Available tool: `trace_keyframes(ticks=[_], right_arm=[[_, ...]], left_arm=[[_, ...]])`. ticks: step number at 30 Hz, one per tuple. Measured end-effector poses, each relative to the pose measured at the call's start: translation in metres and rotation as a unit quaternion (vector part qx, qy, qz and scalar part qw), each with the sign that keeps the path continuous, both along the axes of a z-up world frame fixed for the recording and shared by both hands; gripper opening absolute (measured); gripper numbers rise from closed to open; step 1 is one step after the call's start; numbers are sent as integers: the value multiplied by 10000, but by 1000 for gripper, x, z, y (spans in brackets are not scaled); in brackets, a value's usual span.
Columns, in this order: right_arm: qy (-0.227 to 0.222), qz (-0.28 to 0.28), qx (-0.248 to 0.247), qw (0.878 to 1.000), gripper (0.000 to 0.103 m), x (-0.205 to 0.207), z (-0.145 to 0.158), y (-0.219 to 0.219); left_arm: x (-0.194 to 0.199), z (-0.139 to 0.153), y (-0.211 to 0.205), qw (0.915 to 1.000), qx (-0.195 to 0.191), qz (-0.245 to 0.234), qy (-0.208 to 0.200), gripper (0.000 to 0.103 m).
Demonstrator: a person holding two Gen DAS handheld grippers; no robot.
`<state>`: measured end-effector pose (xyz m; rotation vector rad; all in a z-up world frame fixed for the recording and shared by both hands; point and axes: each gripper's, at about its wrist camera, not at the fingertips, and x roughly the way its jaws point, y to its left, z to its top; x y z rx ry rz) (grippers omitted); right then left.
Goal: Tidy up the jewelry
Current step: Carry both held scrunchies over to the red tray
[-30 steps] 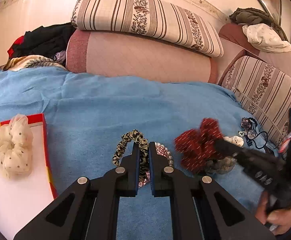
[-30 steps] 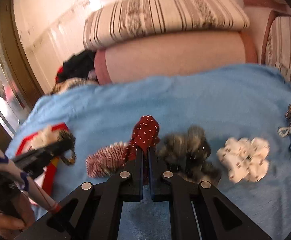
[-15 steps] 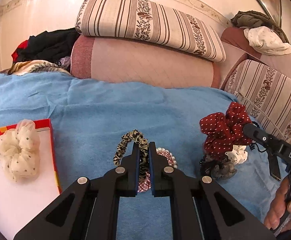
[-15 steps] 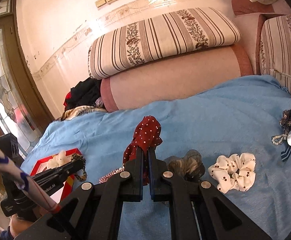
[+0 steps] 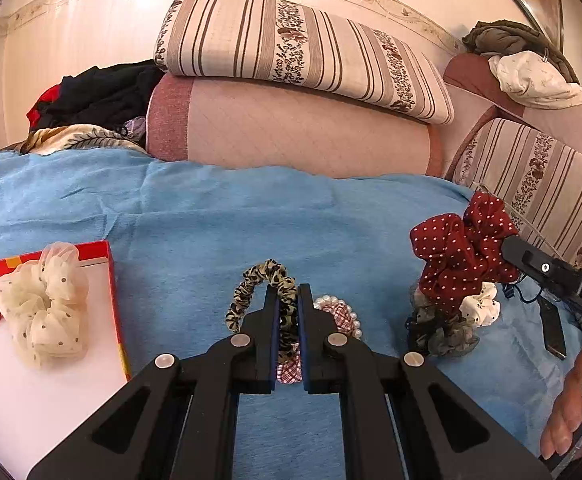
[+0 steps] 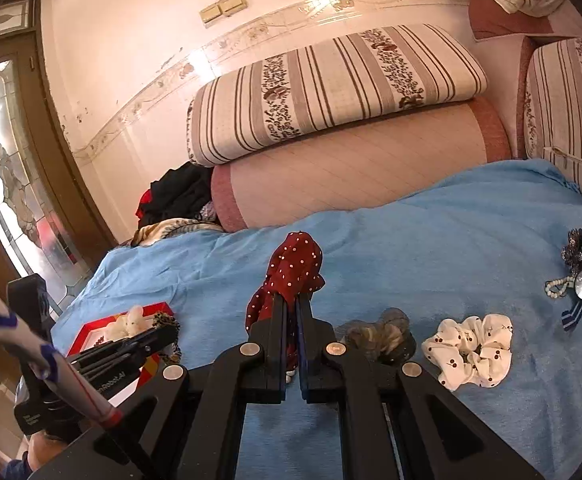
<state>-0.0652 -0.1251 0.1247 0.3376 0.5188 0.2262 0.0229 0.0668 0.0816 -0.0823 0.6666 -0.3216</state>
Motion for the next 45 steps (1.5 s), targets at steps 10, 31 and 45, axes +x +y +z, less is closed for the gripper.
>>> trace_keyframes(ticks=[10,31,45], right_arm=[[-97,200,-80,9997,5,-6,4,15],[-202,866,-285,9956,5,-26,18,110],[-30,1491,-242,9885,5,-19,21,185]], left_arm=[[-8,14,10,9998,26,135,-146,8],[-30,38,83,9943,404,817,-548,8],[-32,42,133,9899,367,1232,-604,8]])
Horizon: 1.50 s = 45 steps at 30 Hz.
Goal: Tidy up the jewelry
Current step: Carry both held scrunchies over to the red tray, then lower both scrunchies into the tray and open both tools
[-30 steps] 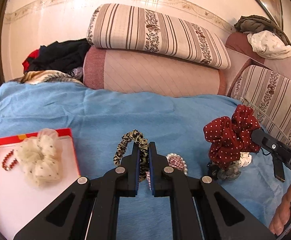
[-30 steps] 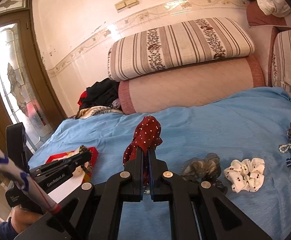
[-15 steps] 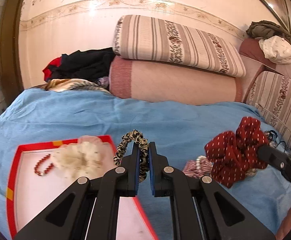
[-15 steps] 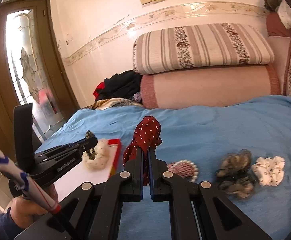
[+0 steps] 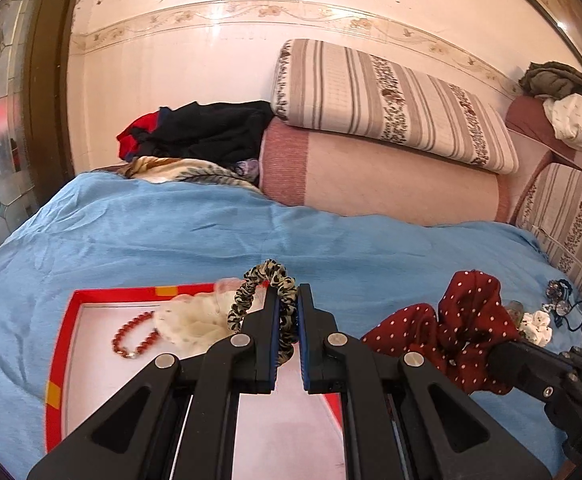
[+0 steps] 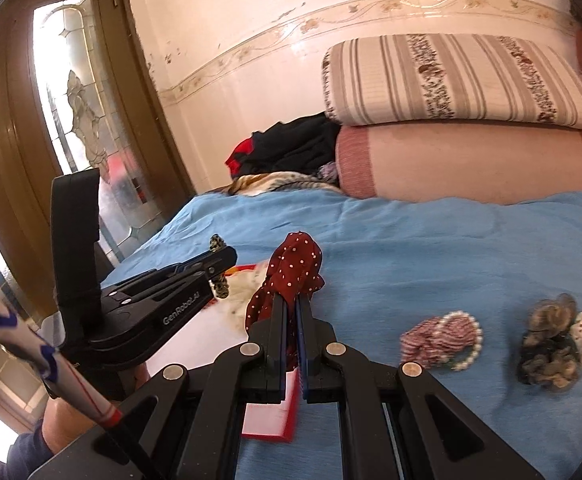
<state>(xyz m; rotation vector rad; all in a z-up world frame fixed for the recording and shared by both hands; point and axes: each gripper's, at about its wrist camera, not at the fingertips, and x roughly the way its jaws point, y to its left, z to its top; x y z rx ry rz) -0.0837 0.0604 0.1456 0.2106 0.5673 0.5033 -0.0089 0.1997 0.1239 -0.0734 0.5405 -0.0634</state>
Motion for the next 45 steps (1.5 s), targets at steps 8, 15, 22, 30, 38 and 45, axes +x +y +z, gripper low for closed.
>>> trace_keyframes(ticks=[8,15,22,30,38,45], right_arm=[[302,323,182,9989,5,7,-4,35],[606,627,374,9955,5,14,-12,70],[955,831,536,9905,5,31,-25,104],[1450,874,705,9830,5,53,-49,124],[1735,720,594,9804,6,67,-71,126],[1803,686,438,9802,7,71,-82,128]], left_arm=[[-5,0,47,9992,-33,392,53,8],[-8,-14,111,9945,-132,965,393,8],[-4,-31,144,9871,-180,1369,809,8],[7,-46,148,9820,-107,1490,1156,8],[17,-59,145,9792,-11,1470,1398,8],[23,-66,141,9777,40,1447,1519,8]])
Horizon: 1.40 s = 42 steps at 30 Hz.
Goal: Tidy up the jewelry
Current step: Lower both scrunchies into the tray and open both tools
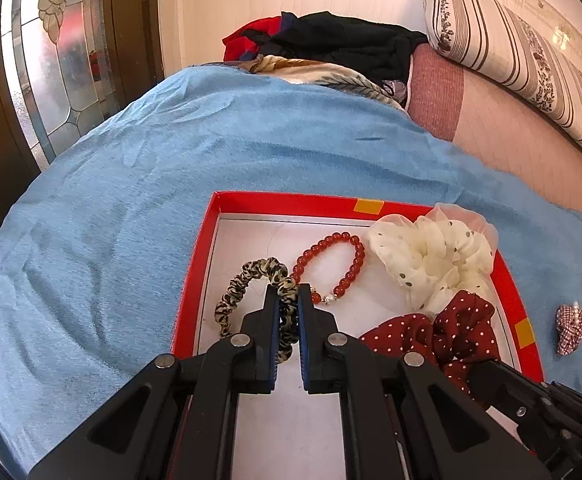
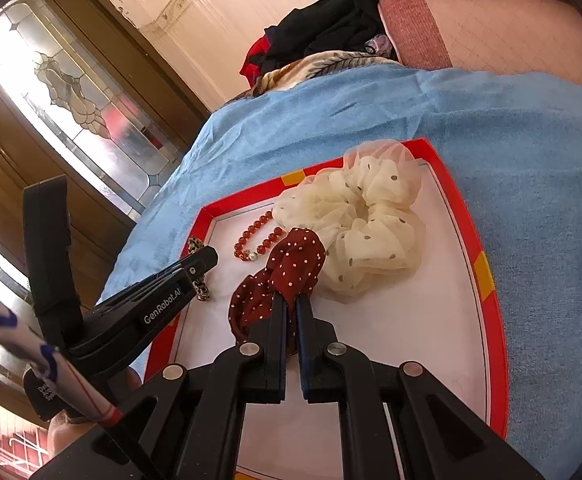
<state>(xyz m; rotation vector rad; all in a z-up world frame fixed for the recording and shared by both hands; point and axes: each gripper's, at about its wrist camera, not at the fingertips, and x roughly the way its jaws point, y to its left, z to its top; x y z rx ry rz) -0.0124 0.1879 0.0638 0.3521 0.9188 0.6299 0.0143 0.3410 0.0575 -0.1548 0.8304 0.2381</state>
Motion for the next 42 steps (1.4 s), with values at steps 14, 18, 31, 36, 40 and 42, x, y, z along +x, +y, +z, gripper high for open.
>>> trace_keyframes(ticks=[14,18,31,36,40,42], right_arm=[[82,-19,-133,9999,8,4,-10,3],[91,-44,-143,9998,8,5,-11,2],[150,-97,-117,9998,9,6,-13,-3],[186,-156,-69,9997,18,7,-13,-7],[194,-177,-40,9996,21,6,-10,-10],[150,-194,-36,9997,24,5,-7,-11]], left_arm=[[5,-7,0,9999,-96,-18,122,8],[7,-8,0,9998,-135,-27,147,8],[9,-8,3,9991,-385,-94,138,8],[8,-6,6,9978,-638,-164,49,17],[5,-2,10,9958,-880,-249,-63,27],[5,0,10,9950,-953,-288,-103,33]])
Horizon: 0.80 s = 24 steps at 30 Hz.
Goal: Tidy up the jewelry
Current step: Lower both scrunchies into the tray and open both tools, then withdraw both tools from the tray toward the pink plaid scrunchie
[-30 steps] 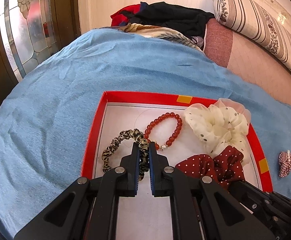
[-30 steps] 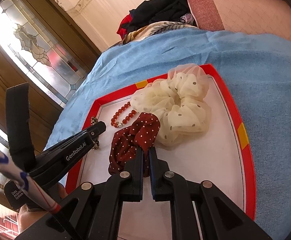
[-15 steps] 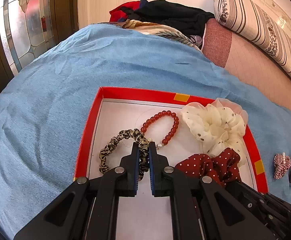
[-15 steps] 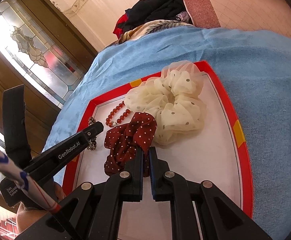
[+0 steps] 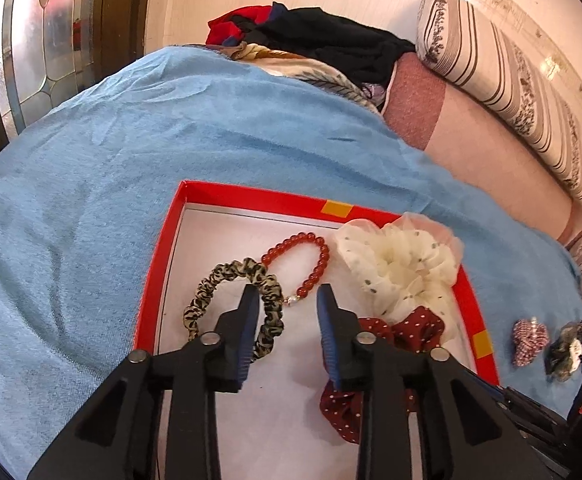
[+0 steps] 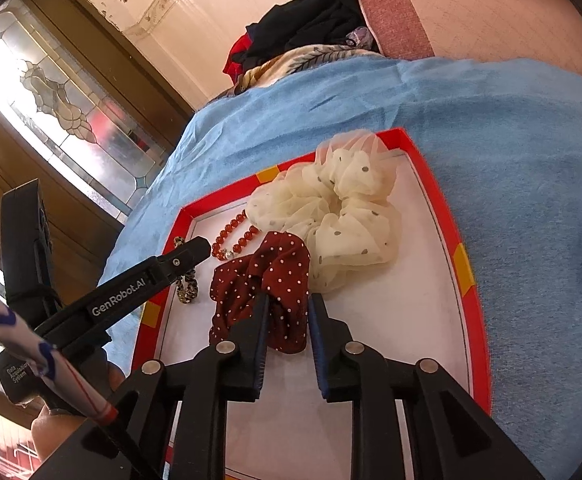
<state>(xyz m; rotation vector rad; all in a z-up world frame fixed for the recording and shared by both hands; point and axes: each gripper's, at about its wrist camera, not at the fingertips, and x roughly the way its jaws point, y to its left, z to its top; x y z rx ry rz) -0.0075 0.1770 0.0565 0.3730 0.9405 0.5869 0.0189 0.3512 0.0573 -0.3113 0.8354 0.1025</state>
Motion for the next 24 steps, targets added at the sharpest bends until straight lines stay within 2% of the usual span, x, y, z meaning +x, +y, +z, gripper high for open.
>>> trace_keyframes(ticks=[4,9,14,16,18,24], right_arm=[[-71,-6,10,10000,26,-3,5,-3],[-135,-28,19,9999,26,-5,12,-7],[-233,-85,88,9997,26,-9,19,-15],[-204,-80,116,9997,26,-9,18,-17],[-179,-86,114,9997,26,-8,17,-19],[-199,-133,157,9996,26,-10,20,-26]], left_arm=[[-1,1,1,9999,-100,18,-34,34],[-2,4,6,9986,-509,-3,-119,35],[-3,6,10,9976,-667,-11,-177,36],[-2,6,9,9976,-667,1,-167,40],[-1,6,10,9972,-733,15,-145,52],[2,4,4,9977,-679,-11,-44,55]])
